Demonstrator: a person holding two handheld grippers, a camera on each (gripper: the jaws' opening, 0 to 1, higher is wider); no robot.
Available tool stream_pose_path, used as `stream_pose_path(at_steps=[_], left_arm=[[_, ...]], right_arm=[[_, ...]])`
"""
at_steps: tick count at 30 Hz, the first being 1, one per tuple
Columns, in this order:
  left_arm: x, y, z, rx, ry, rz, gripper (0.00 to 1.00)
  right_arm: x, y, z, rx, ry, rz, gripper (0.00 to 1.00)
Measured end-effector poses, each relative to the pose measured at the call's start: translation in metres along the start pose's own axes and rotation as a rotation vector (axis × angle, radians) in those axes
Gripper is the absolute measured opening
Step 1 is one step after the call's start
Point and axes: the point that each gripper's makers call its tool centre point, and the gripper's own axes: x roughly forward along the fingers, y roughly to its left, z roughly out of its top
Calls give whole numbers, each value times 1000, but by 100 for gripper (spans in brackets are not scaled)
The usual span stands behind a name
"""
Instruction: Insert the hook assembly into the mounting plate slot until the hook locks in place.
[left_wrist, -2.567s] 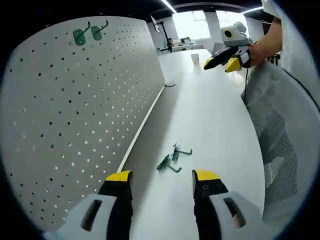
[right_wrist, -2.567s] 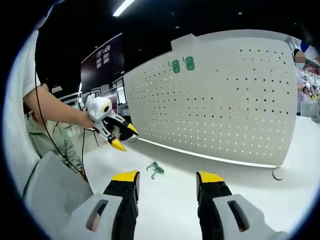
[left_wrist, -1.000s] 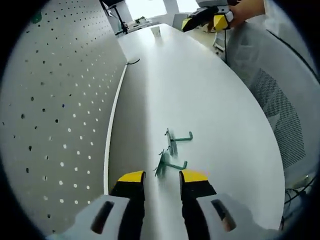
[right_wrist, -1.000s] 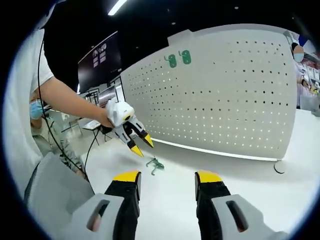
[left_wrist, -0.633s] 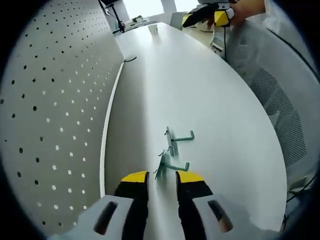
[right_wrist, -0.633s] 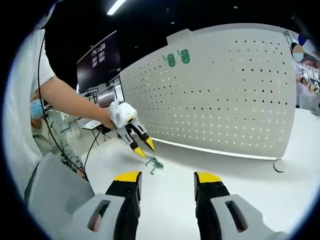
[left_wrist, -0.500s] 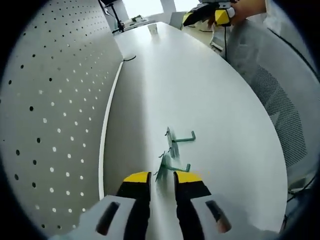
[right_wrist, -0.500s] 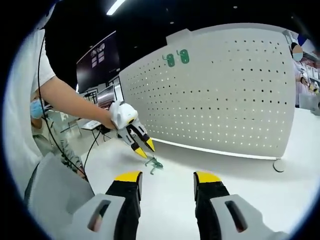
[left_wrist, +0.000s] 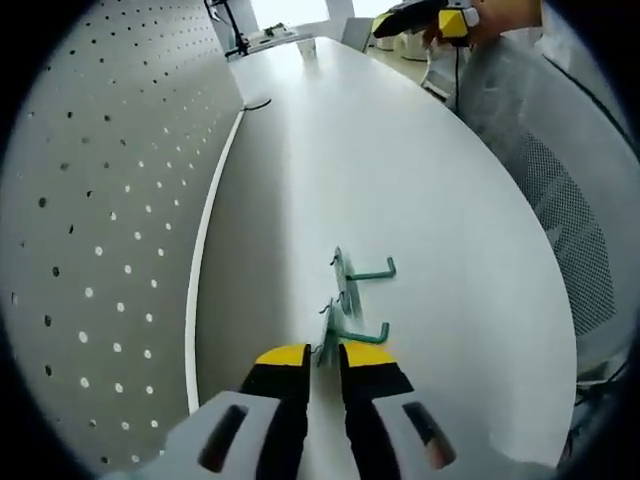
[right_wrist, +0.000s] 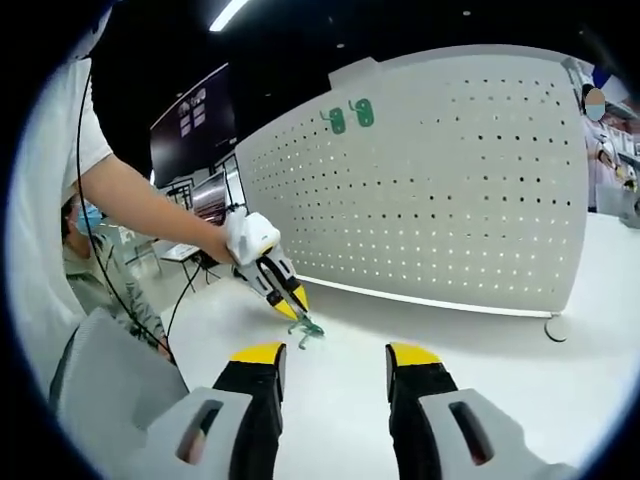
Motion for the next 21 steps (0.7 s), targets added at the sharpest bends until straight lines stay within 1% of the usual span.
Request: stream_pose_path(at_steps=[2, 4, 5, 10, 11, 19, 21], left_arm=[[2, -2, -3, 0, 12, -4, 11], [2, -3, -3, 3, 16, -3, 6], [2, -4, -2, 6, 16, -3, 5], [3, -3, -4, -14, 23, 9, 5], [3, -2, -4, -25, 19, 12, 4], [2, -4, -3, -30, 2, 12, 2], [3, -3, -4, -47, -8, 11, 2]], right_arm=[[0, 0, 0, 1, 0, -1, 38], [0, 0, 0, 3, 1, -2, 38], [0, -1, 0, 3, 1, -3, 38], [-1, -1, 0, 5, -1, -6, 37], [-1, -1, 0, 8, -2, -5, 37], [-2, -1, 1, 9, -5, -8, 37], [-2, -1, 1, 10, -5, -8, 37]])
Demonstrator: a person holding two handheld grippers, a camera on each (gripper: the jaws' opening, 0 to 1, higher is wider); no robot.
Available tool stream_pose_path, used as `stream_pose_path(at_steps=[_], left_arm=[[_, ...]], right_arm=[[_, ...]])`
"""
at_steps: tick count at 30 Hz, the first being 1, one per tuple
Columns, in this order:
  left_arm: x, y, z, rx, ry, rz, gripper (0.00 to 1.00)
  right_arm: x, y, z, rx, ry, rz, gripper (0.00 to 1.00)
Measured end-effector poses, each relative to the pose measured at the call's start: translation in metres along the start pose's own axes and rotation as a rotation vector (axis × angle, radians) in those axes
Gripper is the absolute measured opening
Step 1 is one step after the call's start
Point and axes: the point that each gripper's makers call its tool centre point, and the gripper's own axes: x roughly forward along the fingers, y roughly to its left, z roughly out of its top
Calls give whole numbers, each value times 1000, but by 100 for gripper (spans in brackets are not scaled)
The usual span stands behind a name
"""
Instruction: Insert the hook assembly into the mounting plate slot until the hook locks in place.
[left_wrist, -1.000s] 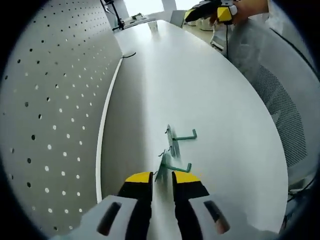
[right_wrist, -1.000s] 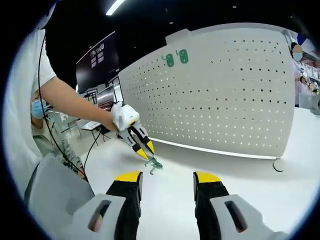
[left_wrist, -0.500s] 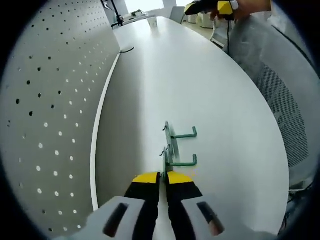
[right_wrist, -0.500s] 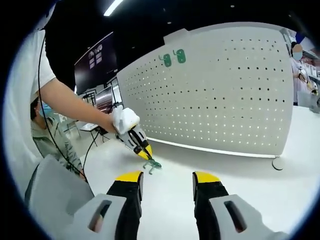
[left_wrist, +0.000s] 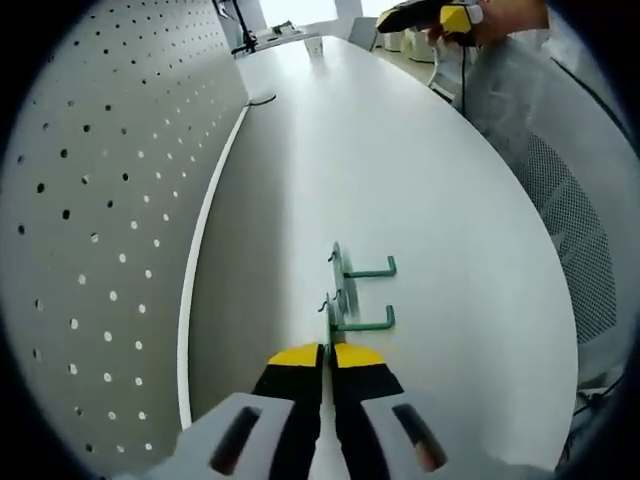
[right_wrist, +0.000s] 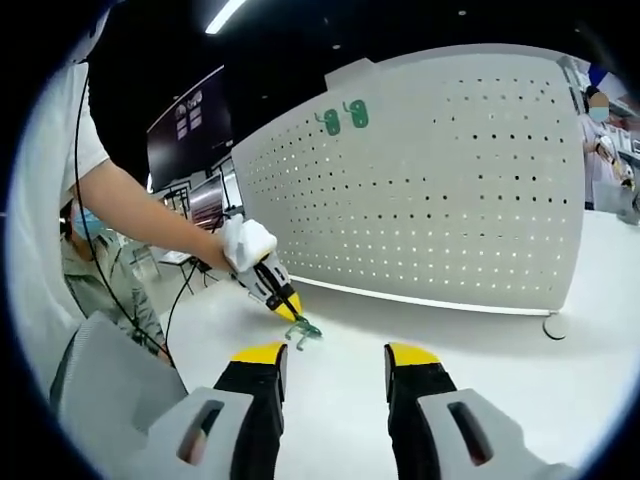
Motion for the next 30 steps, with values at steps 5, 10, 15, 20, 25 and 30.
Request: stream_pose_path(at_steps=[5, 10, 15, 20, 25, 30], left_arm=[[-1, -1, 0, -20, -9, 2, 2], [-2, -2, 1, -39, -30, 2, 1], [-7, -1, 2, -58, -43, 14, 1], [-18, 4, 7, -94, -100, 54, 1], [-27, 7, 5, -122, -130, 95, 1], [-40, 11, 7, -189, -180, 144, 1]], right_arm=[[0, 0, 0, 0, 0, 0, 37], [0, 0, 0, 0, 0, -2, 37], [0, 0, 1, -1, -2, -3, 37], [0, 0, 2, 0, -4, -2, 36], [0, -1, 2, 0, -8, -2, 36], [0, 0, 4, -7, -11, 0, 36]])
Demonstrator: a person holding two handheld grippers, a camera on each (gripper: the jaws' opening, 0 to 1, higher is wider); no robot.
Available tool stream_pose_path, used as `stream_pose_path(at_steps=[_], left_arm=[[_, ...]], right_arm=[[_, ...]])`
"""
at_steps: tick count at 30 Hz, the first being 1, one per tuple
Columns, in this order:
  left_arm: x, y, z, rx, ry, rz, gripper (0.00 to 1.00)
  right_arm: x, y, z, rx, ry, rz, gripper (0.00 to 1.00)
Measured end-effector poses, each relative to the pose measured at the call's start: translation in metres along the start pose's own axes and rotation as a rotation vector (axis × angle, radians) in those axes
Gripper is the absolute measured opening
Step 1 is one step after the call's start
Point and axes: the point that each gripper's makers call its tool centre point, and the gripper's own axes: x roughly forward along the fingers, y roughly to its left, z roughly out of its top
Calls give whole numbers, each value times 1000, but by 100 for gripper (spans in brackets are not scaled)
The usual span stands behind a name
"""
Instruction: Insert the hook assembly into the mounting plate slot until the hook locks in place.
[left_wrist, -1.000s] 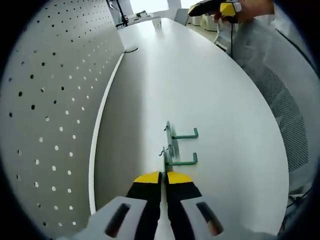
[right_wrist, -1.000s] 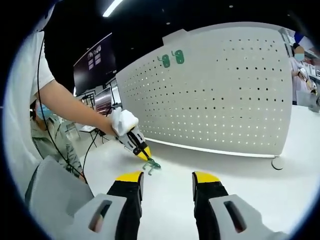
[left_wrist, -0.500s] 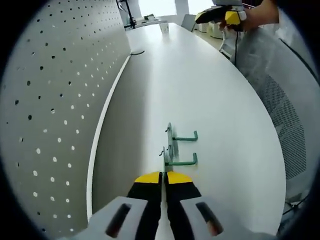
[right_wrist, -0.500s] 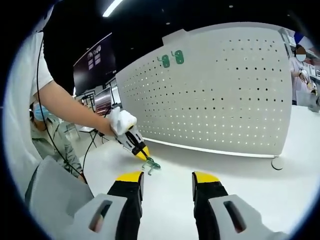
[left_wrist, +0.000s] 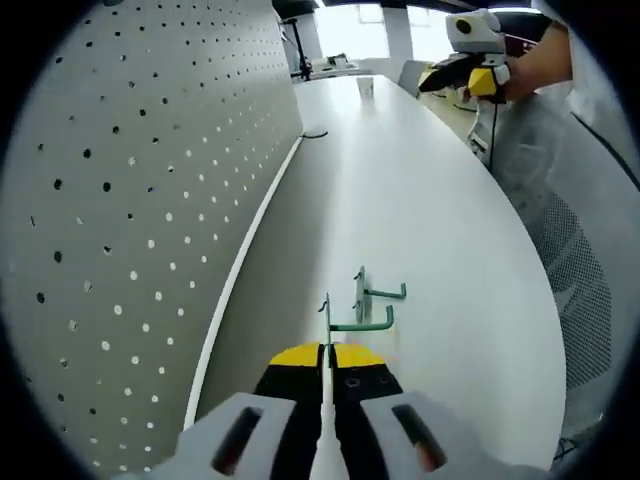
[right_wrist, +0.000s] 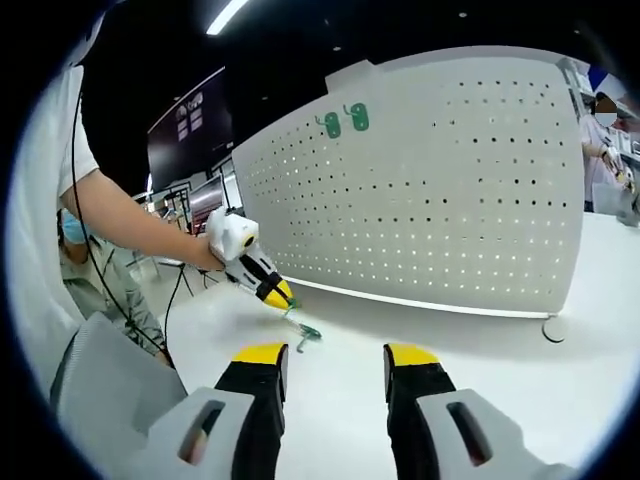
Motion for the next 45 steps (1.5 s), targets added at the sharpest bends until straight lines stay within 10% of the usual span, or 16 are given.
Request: stream_pose_path(at_steps=[45], left_arm=[[-93, 1, 75, -243, -465, 317, 2]], right_arm=[[-1, 6, 14, -20, -55, 13, 37]])
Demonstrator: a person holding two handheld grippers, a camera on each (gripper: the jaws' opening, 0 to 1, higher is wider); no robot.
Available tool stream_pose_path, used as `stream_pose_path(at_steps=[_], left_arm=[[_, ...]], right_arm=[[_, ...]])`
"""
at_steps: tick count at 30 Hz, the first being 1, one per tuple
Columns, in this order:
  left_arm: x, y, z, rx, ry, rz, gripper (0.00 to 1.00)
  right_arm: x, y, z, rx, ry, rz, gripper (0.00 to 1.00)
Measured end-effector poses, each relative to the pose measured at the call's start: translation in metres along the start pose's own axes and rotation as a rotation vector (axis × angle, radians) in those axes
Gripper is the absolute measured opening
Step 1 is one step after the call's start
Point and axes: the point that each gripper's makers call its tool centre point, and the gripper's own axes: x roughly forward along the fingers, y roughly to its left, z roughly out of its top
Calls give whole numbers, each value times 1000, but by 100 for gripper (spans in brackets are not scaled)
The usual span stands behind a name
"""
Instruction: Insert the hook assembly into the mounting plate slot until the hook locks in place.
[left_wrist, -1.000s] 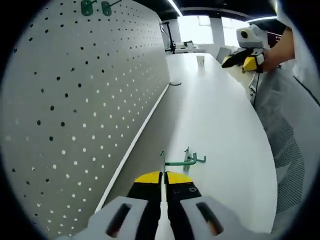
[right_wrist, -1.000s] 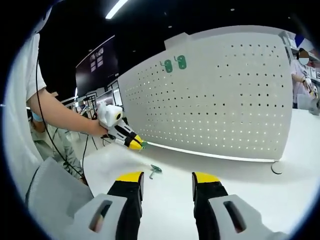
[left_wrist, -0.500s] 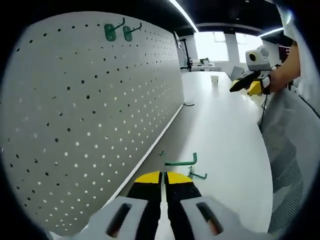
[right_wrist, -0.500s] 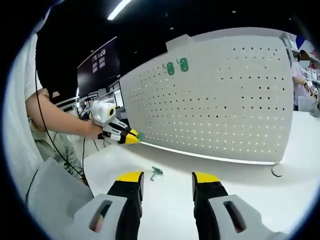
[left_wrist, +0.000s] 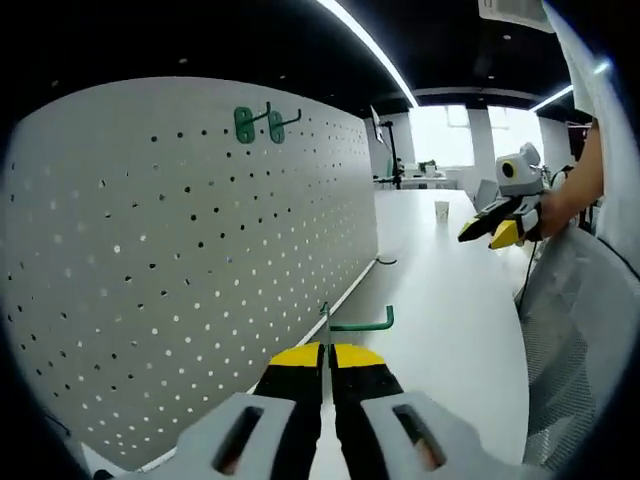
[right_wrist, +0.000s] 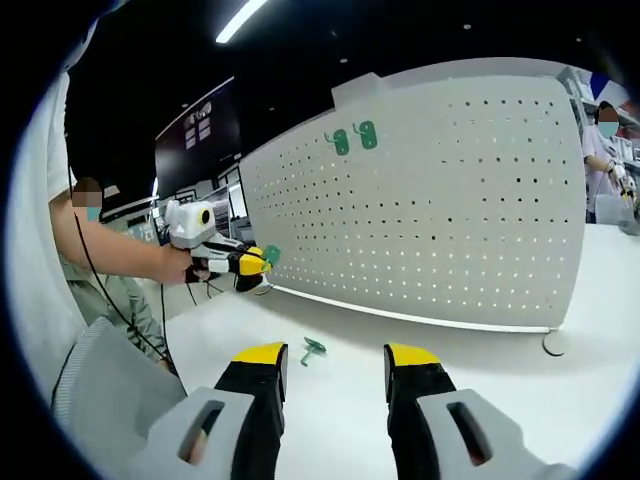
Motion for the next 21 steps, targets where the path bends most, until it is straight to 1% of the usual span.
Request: stream_pose_path(at_steps=[2, 5, 6, 8, 11, 12, 21], left_arm=[[-1, -1, 4, 1, -19, 11, 2], [-2, -1, 6, -13, -33, 29, 2], [-3, -3, 8, -15, -53, 29, 2], [-5, -5, 11, -25, -64, 37, 2], [-9, -4, 18, -50, -100, 56, 2], [-11, -6, 22, -47, -113, 57, 2], [-25, -11, 42, -58, -182, 96, 2]], right_arm=[[0, 1, 1, 1, -4, 2, 37], [0, 1, 2, 8, -11, 2, 37], [0, 1, 3, 8, -11, 2, 37], [0, 0, 3, 6, -12, 1, 37], [0, 1, 4, 6, -17, 3, 37], [0, 1, 4, 5, -17, 3, 37], [-1, 2, 6, 4, -25, 6, 37]])
